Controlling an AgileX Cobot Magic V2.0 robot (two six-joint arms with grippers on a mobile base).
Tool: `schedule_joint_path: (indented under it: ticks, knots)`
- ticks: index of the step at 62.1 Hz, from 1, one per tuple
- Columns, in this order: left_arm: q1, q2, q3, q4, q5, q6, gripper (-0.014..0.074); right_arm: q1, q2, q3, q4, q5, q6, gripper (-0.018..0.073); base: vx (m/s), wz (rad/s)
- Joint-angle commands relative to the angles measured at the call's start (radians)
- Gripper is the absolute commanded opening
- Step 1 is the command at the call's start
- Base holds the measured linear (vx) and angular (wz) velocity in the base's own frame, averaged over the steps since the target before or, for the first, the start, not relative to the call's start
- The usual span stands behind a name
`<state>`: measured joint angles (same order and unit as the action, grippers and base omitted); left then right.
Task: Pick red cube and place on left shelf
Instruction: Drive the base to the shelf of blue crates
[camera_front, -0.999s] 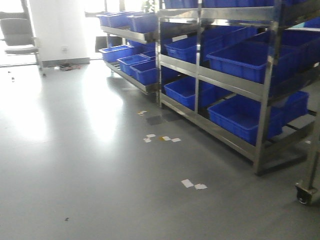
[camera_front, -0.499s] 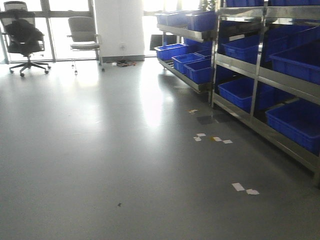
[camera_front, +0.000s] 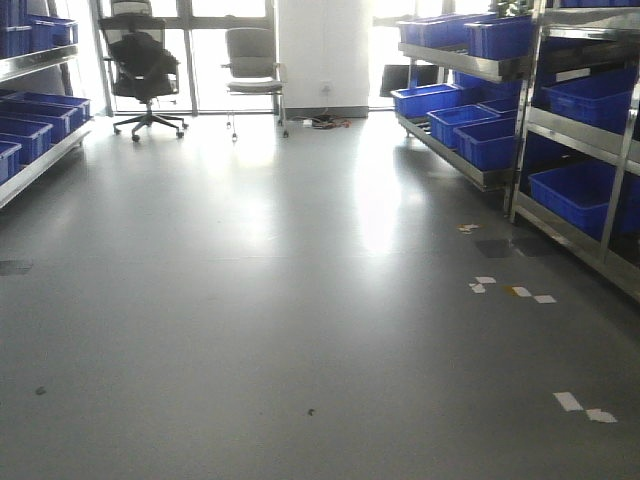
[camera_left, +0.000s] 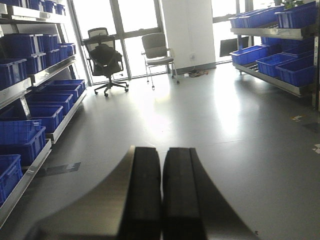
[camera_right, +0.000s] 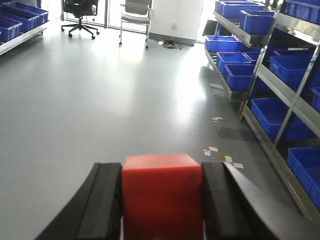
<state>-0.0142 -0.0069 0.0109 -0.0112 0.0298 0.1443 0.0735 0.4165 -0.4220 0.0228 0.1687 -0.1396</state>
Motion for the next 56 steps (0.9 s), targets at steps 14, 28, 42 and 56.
schedule_joint_path:
  ticks: [14, 28, 42, 56]
  knots:
    - [-0.007, 0.000, 0.022, -0.005, -0.090, 0.001, 0.0106, -0.006, 0.004, -0.030, 0.006, -0.086, -0.002, 0.0057, 0.18, 0.09]
    - [-0.007, 0.000, 0.022, -0.005, -0.090, 0.001, 0.0106, -0.006, 0.004, -0.030, 0.006, -0.086, -0.002, 0.0057, 0.28, 0.04]
    - [-0.007, 0.000, 0.022, -0.005, -0.090, 0.001, 0.0106, -0.006, 0.004, -0.030, 0.006, -0.086, -0.002, 0.0057, 0.36, 0.03]
    - [-0.007, 0.000, 0.022, -0.005, -0.090, 0.001, 0.0106, -0.006, 0.004, -0.030, 0.006, -0.086, -0.002, 0.0057, 0.44, 0.07]
